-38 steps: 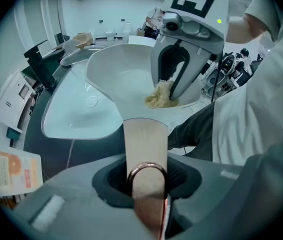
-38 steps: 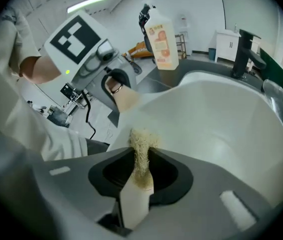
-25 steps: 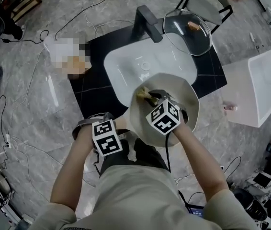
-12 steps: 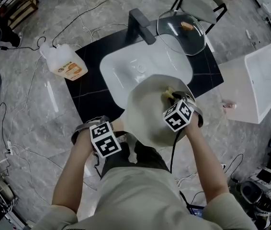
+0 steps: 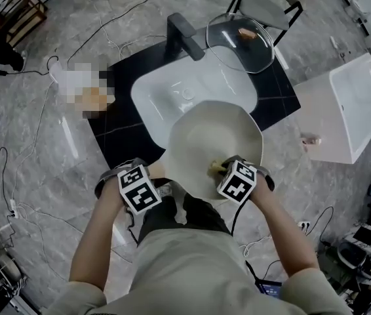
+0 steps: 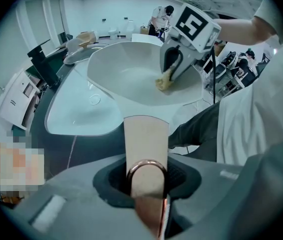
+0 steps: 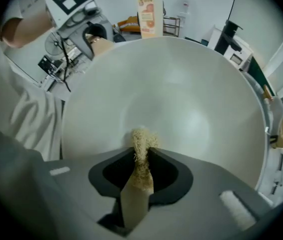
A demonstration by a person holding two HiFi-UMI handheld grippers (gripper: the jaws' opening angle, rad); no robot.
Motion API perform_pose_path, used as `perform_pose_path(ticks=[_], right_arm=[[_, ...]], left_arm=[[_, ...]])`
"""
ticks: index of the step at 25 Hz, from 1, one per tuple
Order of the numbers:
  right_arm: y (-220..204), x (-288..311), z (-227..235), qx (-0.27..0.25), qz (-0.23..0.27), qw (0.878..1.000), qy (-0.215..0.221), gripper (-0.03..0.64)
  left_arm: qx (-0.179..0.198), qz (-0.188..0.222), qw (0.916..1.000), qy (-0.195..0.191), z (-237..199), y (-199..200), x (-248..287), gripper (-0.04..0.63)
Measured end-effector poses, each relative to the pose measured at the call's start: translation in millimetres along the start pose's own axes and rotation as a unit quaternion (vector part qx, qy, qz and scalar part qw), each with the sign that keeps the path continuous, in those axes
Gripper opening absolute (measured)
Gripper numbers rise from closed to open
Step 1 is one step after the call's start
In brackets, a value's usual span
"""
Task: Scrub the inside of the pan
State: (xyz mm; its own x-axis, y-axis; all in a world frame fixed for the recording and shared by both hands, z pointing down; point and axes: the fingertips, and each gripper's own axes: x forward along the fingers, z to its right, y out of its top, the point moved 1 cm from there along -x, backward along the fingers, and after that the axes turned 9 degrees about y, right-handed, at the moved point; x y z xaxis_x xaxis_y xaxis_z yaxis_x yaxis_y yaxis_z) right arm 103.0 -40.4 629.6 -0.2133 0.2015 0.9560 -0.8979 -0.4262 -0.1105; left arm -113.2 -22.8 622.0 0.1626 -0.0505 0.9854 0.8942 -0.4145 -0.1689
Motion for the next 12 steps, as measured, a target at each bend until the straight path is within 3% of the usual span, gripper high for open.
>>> perform_pose_path(ticks=[2,4,12], right_arm=[[13,10,-26,-0.009,0.023,0.999,0.031,0.092],[29,16,-35,-0.023,0.036,0.999,0.026,0.094],[95,16,-4,0.01,0.15,0.989,0.009,0.098]], left_arm=[[0.005,0.0,1.0,0.004,0,1,-1,0.127],[0.01,0.002,0.9999,0.009,-2,2,-1,0.129],[-0.005,0.0,1.0,-0.001,0,2,0,0.129]])
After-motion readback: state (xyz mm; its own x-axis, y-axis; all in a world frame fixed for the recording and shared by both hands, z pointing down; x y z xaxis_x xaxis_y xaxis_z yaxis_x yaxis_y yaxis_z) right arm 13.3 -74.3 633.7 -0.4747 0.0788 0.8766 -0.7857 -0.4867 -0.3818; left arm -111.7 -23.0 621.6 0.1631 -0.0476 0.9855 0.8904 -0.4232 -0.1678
